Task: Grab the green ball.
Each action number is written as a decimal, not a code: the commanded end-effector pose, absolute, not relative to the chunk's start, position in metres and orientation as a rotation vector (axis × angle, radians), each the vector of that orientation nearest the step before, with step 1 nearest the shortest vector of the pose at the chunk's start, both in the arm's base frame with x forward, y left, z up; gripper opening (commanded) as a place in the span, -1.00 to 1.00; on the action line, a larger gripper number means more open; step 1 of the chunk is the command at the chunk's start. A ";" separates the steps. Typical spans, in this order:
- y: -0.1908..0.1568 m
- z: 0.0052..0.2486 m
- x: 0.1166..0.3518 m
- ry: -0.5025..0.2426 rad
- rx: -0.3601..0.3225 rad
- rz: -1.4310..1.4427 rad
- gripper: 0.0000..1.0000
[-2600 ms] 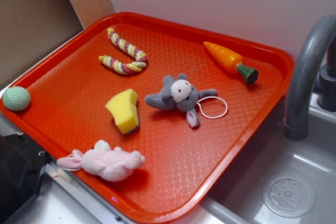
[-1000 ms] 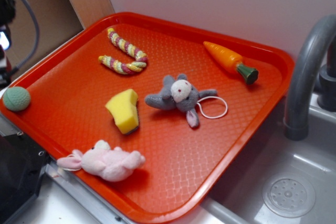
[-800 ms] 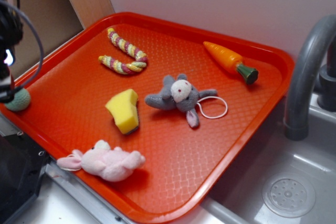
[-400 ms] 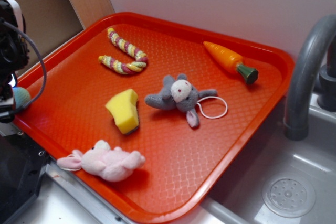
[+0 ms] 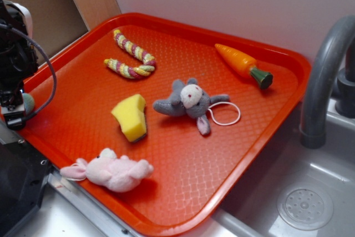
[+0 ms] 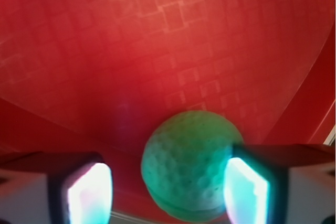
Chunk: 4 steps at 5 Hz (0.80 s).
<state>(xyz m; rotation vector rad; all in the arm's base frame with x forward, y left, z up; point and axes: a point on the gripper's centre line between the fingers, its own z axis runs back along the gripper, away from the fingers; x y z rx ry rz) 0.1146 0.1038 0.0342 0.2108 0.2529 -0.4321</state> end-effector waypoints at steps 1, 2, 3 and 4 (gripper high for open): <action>0.113 0.043 0.109 0.265 0.297 -0.350 -1.00; 0.109 0.047 0.107 0.256 0.323 -0.323 -1.00; 0.100 0.049 0.107 0.165 0.368 -0.302 -1.00; 0.070 0.067 0.130 0.033 0.298 -0.220 -1.00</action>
